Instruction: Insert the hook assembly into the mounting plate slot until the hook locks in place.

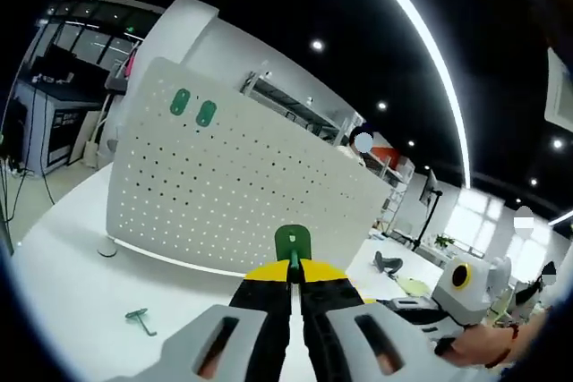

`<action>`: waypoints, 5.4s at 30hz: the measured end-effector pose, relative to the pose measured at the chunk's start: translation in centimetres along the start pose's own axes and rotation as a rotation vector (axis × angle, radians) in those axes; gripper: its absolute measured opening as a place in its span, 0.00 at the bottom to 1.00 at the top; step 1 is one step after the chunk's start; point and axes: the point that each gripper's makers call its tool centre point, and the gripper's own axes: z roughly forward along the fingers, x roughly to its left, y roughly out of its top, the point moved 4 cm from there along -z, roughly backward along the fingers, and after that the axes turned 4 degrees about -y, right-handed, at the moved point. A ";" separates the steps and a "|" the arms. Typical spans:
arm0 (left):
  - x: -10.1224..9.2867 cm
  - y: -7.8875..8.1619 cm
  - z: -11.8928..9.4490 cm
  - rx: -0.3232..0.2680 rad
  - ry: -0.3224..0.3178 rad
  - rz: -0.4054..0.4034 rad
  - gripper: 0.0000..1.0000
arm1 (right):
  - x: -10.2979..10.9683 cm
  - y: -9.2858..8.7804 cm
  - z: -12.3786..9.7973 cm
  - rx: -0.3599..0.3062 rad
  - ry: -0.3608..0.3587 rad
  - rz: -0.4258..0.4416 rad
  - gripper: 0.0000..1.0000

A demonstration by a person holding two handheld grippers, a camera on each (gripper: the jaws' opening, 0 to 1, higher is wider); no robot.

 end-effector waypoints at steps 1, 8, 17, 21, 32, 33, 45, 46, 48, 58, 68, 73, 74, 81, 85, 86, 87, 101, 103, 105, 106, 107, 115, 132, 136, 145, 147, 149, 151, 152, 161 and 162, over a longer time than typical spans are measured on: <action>0.0 0.0 0.0 0.000 0.003 0.004 0.02 | 0.0 0.0 -0.1 0.001 -0.001 -0.001 0.18; 0.5 1.0 0.8 0.004 0.068 0.121 0.02 | -1.0 -0.5 -1.6 0.022 -0.017 0.006 0.23; 1.0 2.4 1.7 -0.005 0.140 0.207 0.02 | -1.9 -0.9 -3.2 0.029 -0.027 0.012 0.26; 1.0 2.6 1.9 -0.010 0.168 0.246 0.02 | -2.1 -0.9 -3.6 0.025 -0.033 -0.004 0.31; 1.8 3.8 3.7 -0.026 0.197 0.288 0.02 | -2.8 -1.3 -4.2 0.041 -0.024 -0.006 0.33; 1.9 3.9 3.8 -0.028 0.201 0.291 0.02 | -2.9 -1.3 -4.2 0.044 -0.030 0.003 0.33; 2.8 5.5 6.0 -0.042 0.255 0.344 0.02 | -3.3 -1.6 -4.0 0.036 -0.063 -0.012 0.46; 2.9 5.8 6.2 -0.042 0.264 0.349 0.02 | -3.3 -1.7 -4.0 0.037 -0.062 -0.012 0.46; 3.0 6.2 6.6 -0.046 0.269 0.361 0.02 | -3.2 -1.7 -4.1 0.038 -0.059 -0.007 0.46; 4.2 8.4 9.0 -0.057 0.292 0.407 0.02 | -3.8 -2.5 -4.4 0.072 -0.078 -0.017 0.48; 4.7 9.3 10.5 -0.051 0.313 0.437 0.02 | -4.0 -2.5 -4.1 0.072 -0.075 -0.009 0.50; 5.4 9.8 11.0 -0.060 0.331 0.423 0.02 | -4.2 -2.8 -4.1 0.085 -0.061 -0.008 0.50; 5.5 9.9 11.2 -0.060 0.332 0.426 0.02 | -4.2 -2.8 -4.1 0.086 -0.060 -0.007 0.50; 6.0 10.7 12.0 -0.063 0.339 0.423 0.02 | -4.2 -3.0 -4.2 0.092 -0.058 -0.011 0.50; 6.2 11.2 12.7 -0.067 0.348 0.427 0.02 | -4.1 -2.9 -4.2 0.091 -0.055 -0.010 0.50; 6.2 11.3 12.9 -0.070 0.347 0.430 0.02 | -4.1 -2.9 -4.3 0.091 -0.055 -0.009 0.50; 6.4 11.4 13.1 -0.071 0.347 0.430 0.02 | -4.0 -2.9 -4.3 0.094 -0.053 -0.007 0.50; 7.0 11.8 15.5 -0.064 0.344 0.438 0.02 | -4.2 -3.4 -5.0 0.110 -0.074 0.005 0.49; 7.3 12.0 15.8 -0.065 0.355 0.446 0.02 | -4.3 -3.4 -5.2 0.108 -0.079 0.010 0.49; 7.5 12.0 16.0 -0.061 0.359 0.435 0.02 | -4.3 -3.6 -5.2 0.111 -0.082 0.013 0.49; 7.7 12.1 16.2 -0.056 0.365 0.440 0.02 | -4.3 -3.7 -5.3 0.115 -0.084 0.015 0.49; 7.7 12.2 16.3 -0.055 0.361 0.440 0.02 | -4.3 -3.7 -5.3 0.117 -0.085 0.017 0.49; 8.4 13.1 17.5 -0.068 0.363 0.446 0.02 | -4.1 -4.0 -5.2 0.123 -0.099 0.032 0.49; 8.7 13.0 17.8 -0.049 0.389 0.501 0.03 | -3.9 -4.4 -4.6 0.134 -0.101 0.032 0.48; 8.8 13.2 17.9 -0.043 0.389 0.492 0.03 | -3.6 -4.3 -4.5 0.132 -0.095 0.037 0.48; 8.6 12.8 18.6 -0.008 0.386 0.536 0.10 | -3.8 -4.1 -4.6 0.125 -0.098 0.038 0.48; 8.6 12.8 18.6 -0.007 0.377 0.524 0.12 | -3.8 -4.1 -4.6 0.128 -0.098 0.036 0.48; 8.5 12.8 18.5 -0.008 0.374 0.528 0.12 | -3.8 -4.0 -4.6 0.129 -0.097 0.035 0.48; 8.4 12.8 18.3 -0.004 0.369 0.527 0.12 | -3.7 -4.0 -4.6 0.129 -0.095 0.034 0.48; 8.4 12.8 18.2 -0.002 0.366 0.530 0.13 | -3.7 -4.0 -4.6 0.129 -0.095 0.033 0.48; 7.3 12.0 17.0 0.031 0.298 0.548 0.21 | -3.3 -3.3 -4.6 0.133 -0.083 0.011 0.48; 7.3 11.9 16.8 0.038 0.298 0.555 0.21 | -3.3 -3.3 -4.6 0.133 -0.082 0.011 0.48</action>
